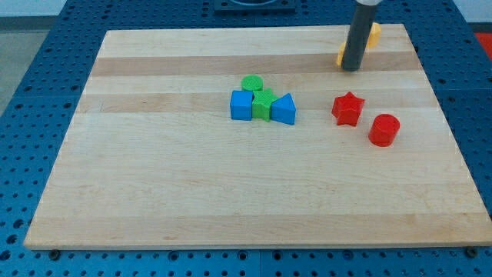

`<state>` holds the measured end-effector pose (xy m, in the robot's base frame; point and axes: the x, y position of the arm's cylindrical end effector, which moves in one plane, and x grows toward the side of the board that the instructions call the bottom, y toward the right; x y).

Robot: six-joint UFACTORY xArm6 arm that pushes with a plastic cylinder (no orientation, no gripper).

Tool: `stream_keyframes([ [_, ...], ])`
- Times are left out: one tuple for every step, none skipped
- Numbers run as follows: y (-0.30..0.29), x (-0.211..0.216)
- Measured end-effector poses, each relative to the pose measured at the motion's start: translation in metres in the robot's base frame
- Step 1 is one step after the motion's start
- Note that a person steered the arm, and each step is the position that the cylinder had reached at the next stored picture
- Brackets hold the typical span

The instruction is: Push the blue cube closer to the yellow hexagon

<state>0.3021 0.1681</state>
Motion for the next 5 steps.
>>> stream_keyframes([
  [0.000, -0.016],
  [0.000, -0.033],
  [0.000, -0.042],
  [-0.012, -0.014],
  [-0.044, 0.008],
])
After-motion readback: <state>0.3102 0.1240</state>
